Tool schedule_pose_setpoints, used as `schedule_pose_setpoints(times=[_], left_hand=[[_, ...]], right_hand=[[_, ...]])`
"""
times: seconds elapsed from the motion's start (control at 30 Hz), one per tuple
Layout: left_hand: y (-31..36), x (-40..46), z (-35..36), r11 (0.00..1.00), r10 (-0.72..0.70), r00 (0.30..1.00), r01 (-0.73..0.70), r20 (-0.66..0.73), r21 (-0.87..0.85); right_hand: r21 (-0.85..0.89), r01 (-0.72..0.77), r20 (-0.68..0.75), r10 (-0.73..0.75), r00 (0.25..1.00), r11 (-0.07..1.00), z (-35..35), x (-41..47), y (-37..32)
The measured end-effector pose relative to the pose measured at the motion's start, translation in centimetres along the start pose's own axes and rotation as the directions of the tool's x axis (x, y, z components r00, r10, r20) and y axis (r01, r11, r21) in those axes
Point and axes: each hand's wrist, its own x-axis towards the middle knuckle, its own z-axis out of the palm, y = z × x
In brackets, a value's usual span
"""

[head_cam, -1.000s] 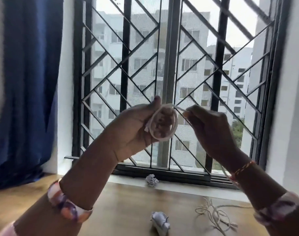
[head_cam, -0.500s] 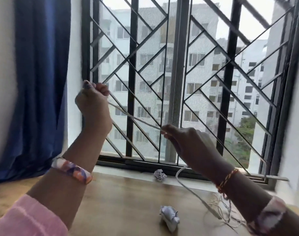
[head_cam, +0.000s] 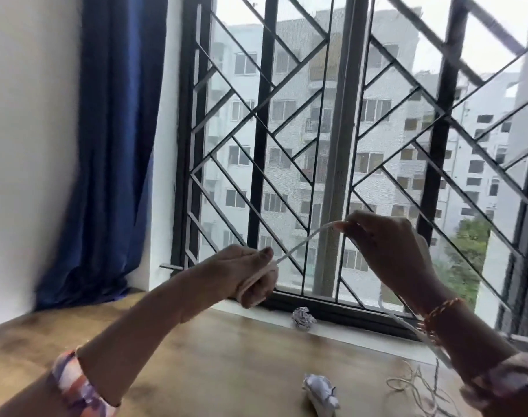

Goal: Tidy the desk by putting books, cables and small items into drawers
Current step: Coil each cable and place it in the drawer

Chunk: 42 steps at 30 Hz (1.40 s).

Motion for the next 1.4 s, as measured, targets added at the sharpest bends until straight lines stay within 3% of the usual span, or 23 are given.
schedule_pose_setpoints(times=[0.07,0.13,0.27,0.33,0.47,0.57,0.63,0.67,0.7,0.73,0.77,0.8,0.83,0.87,0.9,0.93,0.97,1.03,1.1,1.17,1.27,1.33,1.4], left_hand=[[1.9,-1.1,0.9,0.883,0.04,0.998,-0.057,-0.047,-0.466],[3.5,-1.3,1.1,0.679,0.056,0.977,-0.187,-0.204,-0.71],[5.9,0.2,-0.6,0.319,-0.014,0.875,-0.454,-0.483,-0.832],[6.2,0.9,-2.4,0.214,-0.078,0.783,-0.592,-0.617,-0.777],[5.5,1.8,-4.8,0.261,-0.223,0.57,-0.747,-0.791,-0.612],[4.3,2.5,-5.1,0.511,-0.173,0.363,-0.761,-0.916,-0.398],[2.9,2.6,-5.5,0.817,0.114,0.162,-0.576,-0.98,0.0],[2.2,2.2,-5.5,0.868,0.374,0.106,-0.388,-0.921,0.308],[1.4,1.7,-5.5,0.773,0.633,0.147,-0.18,-0.76,0.608],[0.7,1.0,-5.4,0.565,0.796,0.265,-0.002,-0.544,0.825],[0.2,0.2,-5.2,0.342,0.833,0.419,0.121,-0.361,0.932],[-0.2,-0.6,-4.7,0.201,0.774,0.575,0.175,-0.266,0.964],[0.0,-1.2,-3.7,0.194,0.652,0.712,0.175,-0.26,0.965],[0.3,-1.9,-2.7,0.31,0.477,0.834,0.137,-0.279,0.941],[1.0,-2.6,-1.6,0.549,0.266,0.924,0.088,-0.274,0.831],[1.9,-3.3,-0.9,0.802,0.096,0.972,0.052,-0.214,0.595],[2.9,-4.0,-0.3,0.948,0.025,0.99,0.022,-0.142,0.318],[5.3,-5.2,0.0,0.99,0.095,0.988,-0.107,-0.118,-0.097],[7.5,-5.9,-0.2,0.879,0.209,0.944,-0.295,-0.254,-0.374],[8.8,-5.8,-0.8,0.721,0.26,0.855,-0.482,-0.449,-0.499],[8.8,-4.5,-1.5,0.649,0.276,0.686,-0.649,-0.673,-0.396],[7.6,-3.6,-1.6,0.737,0.286,0.548,-0.65,-0.786,-0.185],[5.9,-3.0,-2.4,0.841,0.416,0.401,-0.51,-0.816,0.179]], right_hand=[[0.018,-0.042,0.012,0.042,0.999,0.999,0.3,-0.5,-0.2],[0.025,-0.033,0.013,0.033,0.999,0.999,0.9,-0.9,-0.8],[-0.043,0.024,0.027,-0.022,0.999,0.999,1.7,-0.7,-2.2],[-0.067,0.043,0.04,-0.04,0.998,0.997,1.9,-1.1,-2.5],[-0.113,0.133,0.091,-0.123,0.988,0.985,2.2,-2.7,-4.4],[-0.126,0.203,0.097,-0.192,0.977,0.971,2.0,-3.2,-6.0],[-0.154,0.238,0.066,-0.231,0.971,0.959,1.4,-3.1,-6.6],[-0.161,0.245,0.05,-0.241,0.969,0.956,1.0,-2.8,-6.7],[-0.163,0.249,0.031,-0.247,0.968,0.955,0.4,-2.6,-6.8],[-0.165,0.248,0.009,-0.25,0.968,0.954,-0.2,-2.2,-6.8],[-0.173,0.243,-0.017,-0.249,0.968,0.955,-0.7,-1.8,-6.7],[-0.186,0.238,-0.038,-0.249,0.968,0.953,-1.3,-1.3,-6.6],[-0.196,0.239,-0.052,-0.253,0.966,0.951,-1.8,-0.7,-6.5],[-0.199,0.241,-0.057,-0.257,0.965,0.95,-2.2,-0.2,-6.4],[-0.189,0.233,-0.059,-0.248,0.967,0.954,-2.3,0.4,-6.3],[-0.172,0.209,-0.064,-0.223,0.973,0.963,-2.4,0.9,-6.3],[-0.152,0.176,-0.069,-0.188,0.98,0.973,-2.3,1.3,-6.3],[-0.119,0.128,-0.063,-0.136,0.989,0.985,-1.7,1.5,-6.7],[-0.105,0.158,-0.027,-0.162,0.986,0.982,-0.6,1.1,-7.5],[-0.078,0.225,0.021,-0.224,0.974,0.971,0.4,0.2,-9.1],[-0.042,0.271,0.059,-0.268,0.962,0.962,0.8,-1.4,-12.7],[-0.059,0.32,0.087,-0.315,0.945,0.946,0.5,-2.0,-15.0],[-0.008,0.377,0.22,-0.367,0.904,0.926,0.1,-2.2,-16.5]])
